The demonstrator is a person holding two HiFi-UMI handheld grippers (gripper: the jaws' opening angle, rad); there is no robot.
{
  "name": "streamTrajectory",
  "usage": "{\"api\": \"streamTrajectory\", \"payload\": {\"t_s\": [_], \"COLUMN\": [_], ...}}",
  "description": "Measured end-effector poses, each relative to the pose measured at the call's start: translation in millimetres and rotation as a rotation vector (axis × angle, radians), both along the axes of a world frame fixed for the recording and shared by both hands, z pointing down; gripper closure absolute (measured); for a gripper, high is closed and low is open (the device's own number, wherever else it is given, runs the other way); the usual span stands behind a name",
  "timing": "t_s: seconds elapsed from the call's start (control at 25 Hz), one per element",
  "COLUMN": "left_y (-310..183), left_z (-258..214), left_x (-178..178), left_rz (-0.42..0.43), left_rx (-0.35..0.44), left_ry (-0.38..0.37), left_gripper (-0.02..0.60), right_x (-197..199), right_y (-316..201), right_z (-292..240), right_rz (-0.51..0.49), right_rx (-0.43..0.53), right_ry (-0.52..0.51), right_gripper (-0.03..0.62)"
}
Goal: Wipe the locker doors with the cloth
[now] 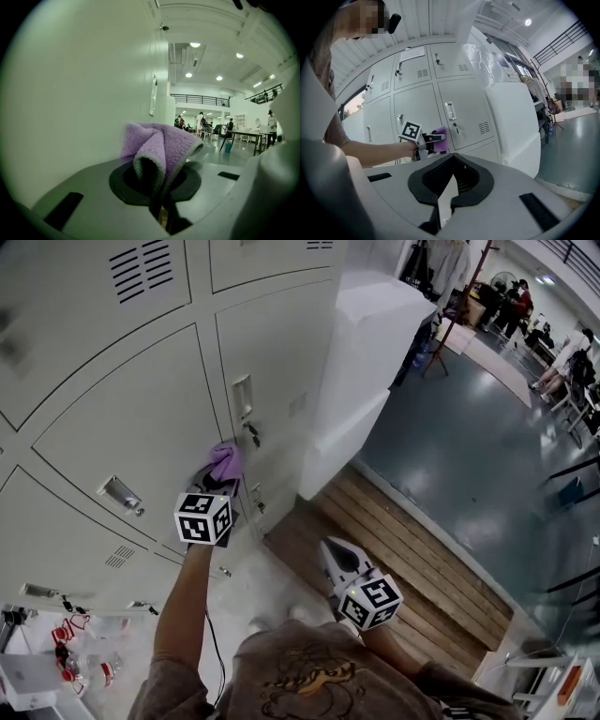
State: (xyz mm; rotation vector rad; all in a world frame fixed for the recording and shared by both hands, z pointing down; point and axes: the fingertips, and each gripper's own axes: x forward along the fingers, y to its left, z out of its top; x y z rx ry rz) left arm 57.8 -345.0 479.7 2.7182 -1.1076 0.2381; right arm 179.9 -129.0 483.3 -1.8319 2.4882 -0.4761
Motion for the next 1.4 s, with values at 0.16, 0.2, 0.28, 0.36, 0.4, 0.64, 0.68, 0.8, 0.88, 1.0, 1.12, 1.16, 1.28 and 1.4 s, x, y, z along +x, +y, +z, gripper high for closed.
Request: {"api": "streamTrajectory", "payload": {"t_s": [0.16,0.2,0.28,0.36,0.4,0.64,0.68,0.8,0.88,1.0,1.12,1.16,1.28,1.4], "left_y": [-0.3,-0.4,-0.2,1.8,3.8,27.3,32.0,45.5,54.6,69.6,86.4,92.4,111.7,129.6], "left_z": [6.0,7.7,9.9,8.8,6.6,-19.9,-25.0,-40.3,-50.8,-64.2,-75.1,-78.9,-86.2,-84.6], "left_x": [3.7,4.6,6.6,9.1,10.6,19.0,19.2,15.5,9.8,-3.4,-20.1,-25.6,-42.8,-64.2], "left_rz": [0.015,0.017,0.022,0.031,0.038,0.121,0.133,0.141,0.135,0.115,0.089,0.083,0.066,0.018], "left_rx": [-0.019,-0.024,-0.034,-0.039,-0.039,-0.012,-0.005,0.015,0.027,0.043,0.047,0.048,0.051,0.046], "left_ry": [0.009,0.012,0.019,0.029,0.035,0.11,0.118,0.132,0.139,0.141,0.154,0.161,0.173,0.179], "left_gripper": [0.541,0.541,0.541,0.541,0.541,0.541,0.541,0.541,0.541,0.541,0.541,0.541,0.541,0.541], "right_x": [-2.8,-3.8,-5.5,-6.5,-6.9,-9.8,-10.9,-14.8,-18.2,-25.6,-36.0,-39.8,-52.8,-67.4], "right_y": [-1.6,-2.1,-3.2,-4.1,-4.5,-7.7,-8.3,-10.3,-12.2,-15.5,-18.8,-20.1,-23.3,-25.7], "right_z": [0.8,0.9,1.0,0.8,0.6,0.1,-0.1,-1.2,-2.4,-4.5,-7.2,-8.2,-10.0,-10.9], "right_rz": [-0.011,-0.014,-0.02,-0.024,-0.026,-0.035,-0.038,-0.052,-0.063,-0.086,-0.117,-0.127,-0.158,-0.199], "right_rx": [0.0,0.0,0.0,0.002,0.003,0.008,0.01,0.013,0.017,0.023,0.031,0.033,0.04,0.04], "right_ry": [-0.003,-0.004,-0.004,-0.004,-0.005,-0.011,-0.011,-0.012,-0.012,-0.011,-0.011,-0.012,-0.012,-0.011], "right_gripper": [0.597,0.597,0.597,0.597,0.597,0.597,0.597,0.597,0.597,0.597,0.597,0.597,0.597,0.597]}}
